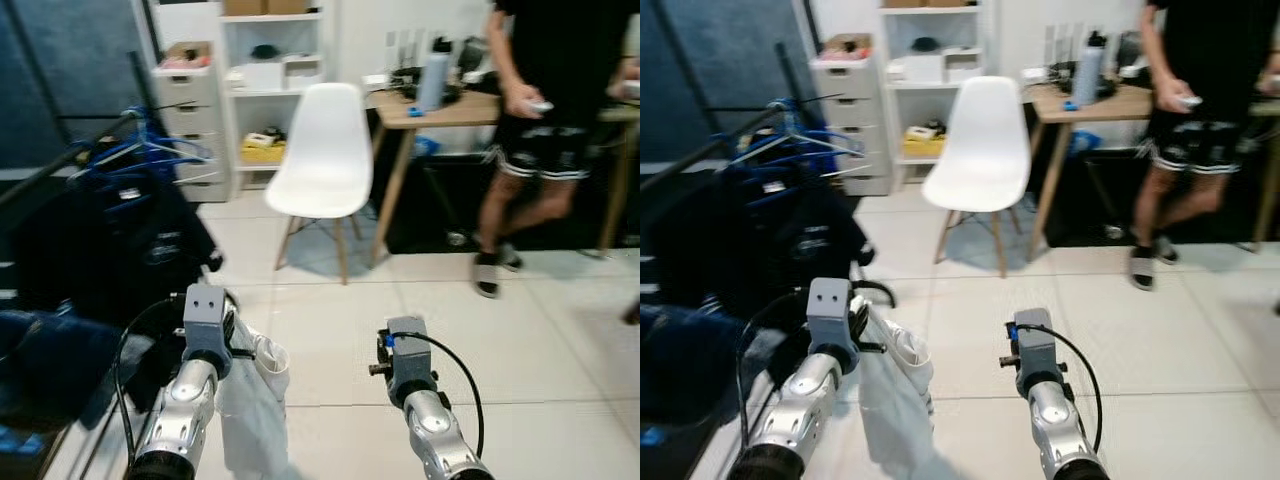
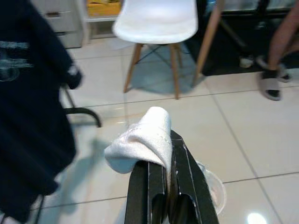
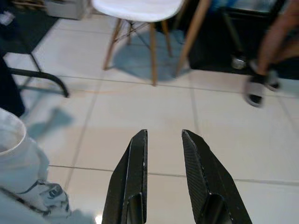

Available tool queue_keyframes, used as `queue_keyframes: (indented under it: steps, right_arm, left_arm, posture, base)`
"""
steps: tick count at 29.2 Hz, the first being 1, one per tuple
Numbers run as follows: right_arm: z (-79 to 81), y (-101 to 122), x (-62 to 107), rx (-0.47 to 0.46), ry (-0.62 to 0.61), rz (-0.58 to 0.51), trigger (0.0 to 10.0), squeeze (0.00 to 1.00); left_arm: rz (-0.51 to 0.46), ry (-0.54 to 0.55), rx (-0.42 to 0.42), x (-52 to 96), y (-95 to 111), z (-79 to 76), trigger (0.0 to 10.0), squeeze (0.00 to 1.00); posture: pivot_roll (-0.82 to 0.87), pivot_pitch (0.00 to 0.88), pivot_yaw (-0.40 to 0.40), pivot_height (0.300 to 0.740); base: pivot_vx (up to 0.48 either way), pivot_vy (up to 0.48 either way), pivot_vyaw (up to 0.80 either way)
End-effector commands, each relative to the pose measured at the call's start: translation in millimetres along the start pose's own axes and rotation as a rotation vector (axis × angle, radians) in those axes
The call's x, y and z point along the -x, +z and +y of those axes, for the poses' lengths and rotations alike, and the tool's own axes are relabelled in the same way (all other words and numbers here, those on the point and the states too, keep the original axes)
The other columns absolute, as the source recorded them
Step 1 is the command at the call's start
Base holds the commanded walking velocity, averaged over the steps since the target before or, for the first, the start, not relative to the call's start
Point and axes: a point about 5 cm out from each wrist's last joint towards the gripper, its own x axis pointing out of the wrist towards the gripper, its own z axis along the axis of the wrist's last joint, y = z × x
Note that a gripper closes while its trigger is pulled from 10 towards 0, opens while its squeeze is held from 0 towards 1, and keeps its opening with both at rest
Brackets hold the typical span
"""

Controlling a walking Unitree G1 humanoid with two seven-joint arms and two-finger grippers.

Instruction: Hang hanger

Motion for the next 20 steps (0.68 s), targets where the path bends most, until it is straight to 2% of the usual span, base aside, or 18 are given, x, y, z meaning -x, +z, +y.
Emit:
queue_keyframes:
  steps: [1, 4, 10, 14, 20]
  right_arm:
    - [4.1, 1.4, -1.3, 0.001, 0.017, -0.002, 10.0, 0.0]
    - [5.9, 3.0, -5.2, 0.02, 0.041, 0.01, 10.0, 0.0]
    - [9.3, 5.0, -7.9, 0.012, 0.058, 0.017, 10.0, 0.0]
    - [10.7, 5.5, -8.3, 0.014, 0.063, 0.017, 10.0, 0.0]
    - [11.6, 6.0, -8.8, -0.001, 0.04, 0.011, 10.0, 0.0]
  left_arm:
    - [-0.014, 0.018, 0.004, -0.9, 2.2, 1.8, 10.0, 0.0]
    - [-0.044, 0.017, -0.011, -0.8, 10.2, 4.2, 10.0, 0.0]
    - [-0.062, 0.067, -0.003, 2.9, 14.0, 16.0, 10.0, 0.0]
    - [-0.06, 0.076, -0.004, 4.7, 13.1, 17.7, 10.0, 0.0]
    - [-0.031, 0.039, -0.033, 6.4, 7.7, 15.5, 10.0, 0.0]
  posture:
    - [0.0, 0.0, 0.002, 0.74]
    - [0.06, 0.0, -0.057, 0.74]
    - [0.08, 0.0, -0.074, 0.74]
    - [0.09, 0.0, -0.074, 0.74]
    - [0.08, 0.0, -0.027, 0.74]
  base:
    - [0.0, 0.0, -0.8]
    - [0.0, 0.0, -0.8]
    - [0.0, 0.0, -0.8]
    - [0.0, 0.0, -0.8]
    - [0.0, 0.0, -0.8]
